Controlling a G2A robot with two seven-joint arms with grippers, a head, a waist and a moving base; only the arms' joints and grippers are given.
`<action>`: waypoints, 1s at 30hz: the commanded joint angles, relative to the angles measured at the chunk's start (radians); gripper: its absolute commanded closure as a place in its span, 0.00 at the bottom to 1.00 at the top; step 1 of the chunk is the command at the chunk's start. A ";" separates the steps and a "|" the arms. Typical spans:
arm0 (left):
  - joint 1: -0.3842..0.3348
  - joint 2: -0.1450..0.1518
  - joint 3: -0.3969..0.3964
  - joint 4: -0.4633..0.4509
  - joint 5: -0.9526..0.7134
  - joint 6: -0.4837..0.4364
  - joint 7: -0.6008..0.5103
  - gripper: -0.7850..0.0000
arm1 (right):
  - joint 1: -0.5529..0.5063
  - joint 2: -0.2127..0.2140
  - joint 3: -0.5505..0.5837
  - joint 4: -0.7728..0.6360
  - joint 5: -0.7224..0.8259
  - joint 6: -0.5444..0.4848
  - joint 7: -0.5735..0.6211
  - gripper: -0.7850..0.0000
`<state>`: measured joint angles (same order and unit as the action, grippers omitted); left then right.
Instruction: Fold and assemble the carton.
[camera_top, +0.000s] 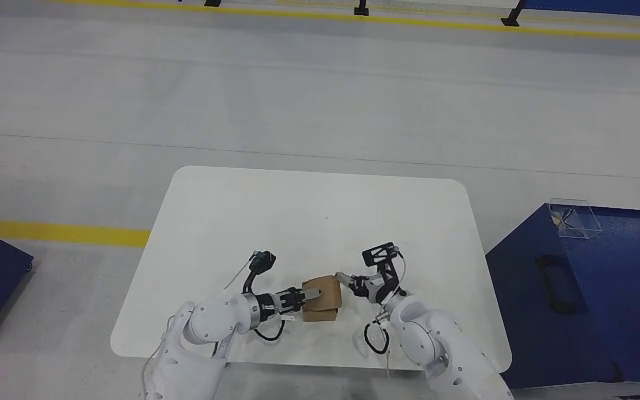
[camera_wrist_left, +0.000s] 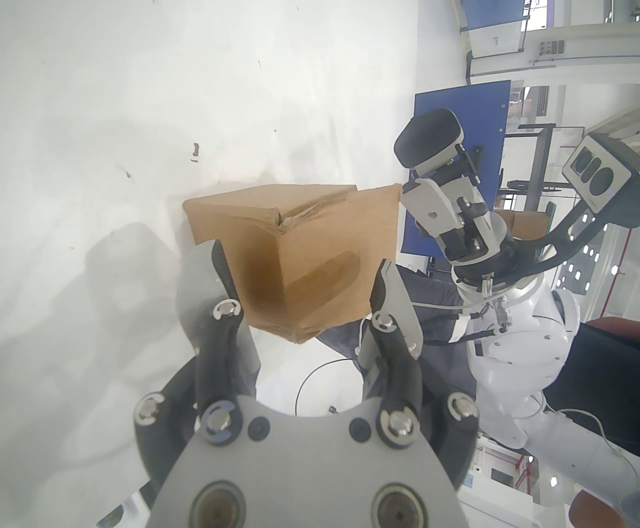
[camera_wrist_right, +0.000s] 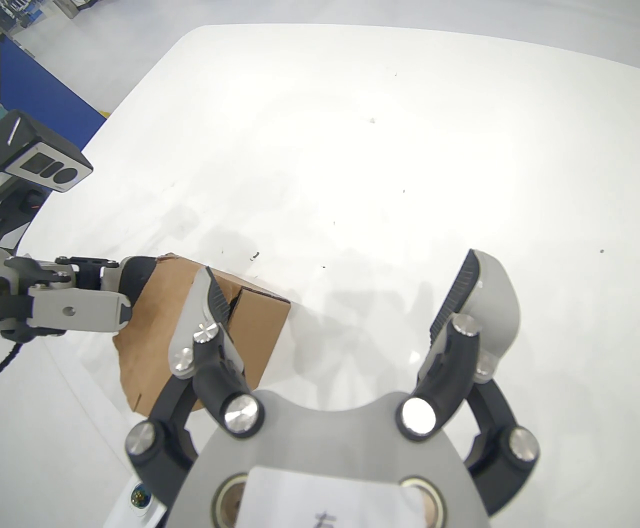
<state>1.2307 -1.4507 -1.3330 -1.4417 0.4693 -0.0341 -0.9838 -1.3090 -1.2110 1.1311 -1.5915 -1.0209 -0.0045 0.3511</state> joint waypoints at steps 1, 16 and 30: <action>0.002 0.003 0.000 -0.004 -0.003 -0.002 0.001 0.40 | -0.003 0.000 0.004 -0.004 0.000 0.001 -0.007 0.00; -0.026 0.020 0.011 0.049 -0.118 -0.005 0.008 0.45 | -0.058 0.009 0.065 -0.080 -0.035 -0.007 0.046 0.00; -0.013 0.037 0.037 0.047 -0.137 -0.004 0.041 0.49 | -0.060 0.002 0.033 -0.077 -0.068 -0.001 0.083 0.00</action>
<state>1.2166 -1.4153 -1.2971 -1.3953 0.3330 -0.0390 -0.9449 -1.3716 -1.2077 1.1670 -1.6725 -1.0899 -0.0061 0.4329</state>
